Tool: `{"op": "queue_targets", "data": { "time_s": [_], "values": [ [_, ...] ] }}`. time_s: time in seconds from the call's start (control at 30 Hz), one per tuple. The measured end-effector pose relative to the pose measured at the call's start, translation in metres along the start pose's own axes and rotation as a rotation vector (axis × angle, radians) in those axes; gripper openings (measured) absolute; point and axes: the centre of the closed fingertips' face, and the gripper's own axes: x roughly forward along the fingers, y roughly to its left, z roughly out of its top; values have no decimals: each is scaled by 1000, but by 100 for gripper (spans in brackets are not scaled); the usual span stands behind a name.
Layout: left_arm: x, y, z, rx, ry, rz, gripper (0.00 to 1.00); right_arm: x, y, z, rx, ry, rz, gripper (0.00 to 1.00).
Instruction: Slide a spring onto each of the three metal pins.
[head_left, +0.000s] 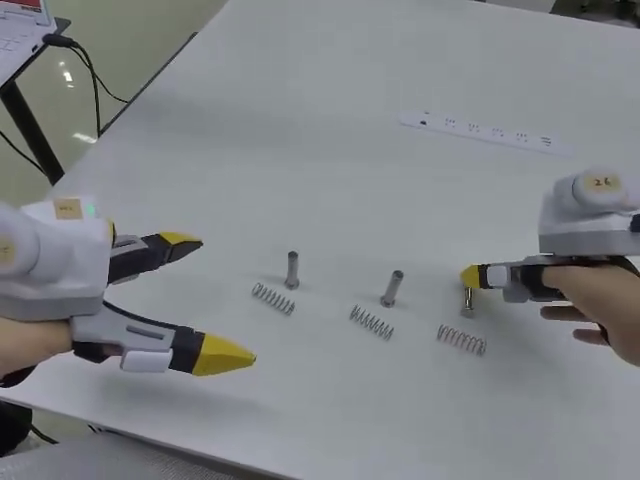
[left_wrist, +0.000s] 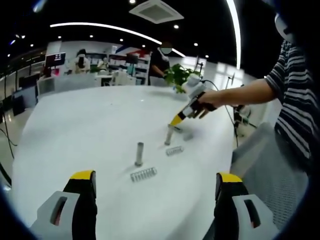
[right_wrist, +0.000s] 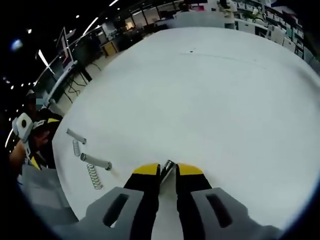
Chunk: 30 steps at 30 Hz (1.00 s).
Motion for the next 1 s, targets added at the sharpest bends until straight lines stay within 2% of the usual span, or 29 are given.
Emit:
{"op": "queue_targets", "data": {
  "time_s": [0.1,0.3,0.47,0.63,0.7,0.8,1.0],
  "values": [
    [-1,0,0,1,2,1,96,2,2,-1,-20,9,-6,7],
    [-1,0,-3,-1,5,1,96,4,3,-2,-13,26,-24,8],
    [-1,-1,-4,-4,4,0,96,6,3,-3,-21,45,-59,7],
    [-1,-1,-5,-9,4,2,96,6,3,-4,-10,61,-59,5],
    [-1,-1,-6,-8,6,1,96,5,2,-4,-32,58,-56,5],
    [-1,0,-7,-11,6,1,96,3,3,-5,-26,55,-44,5],
    [-2,2,-6,-11,5,5,96,-5,4,0,-33,3,-23,5]
  ]
}}
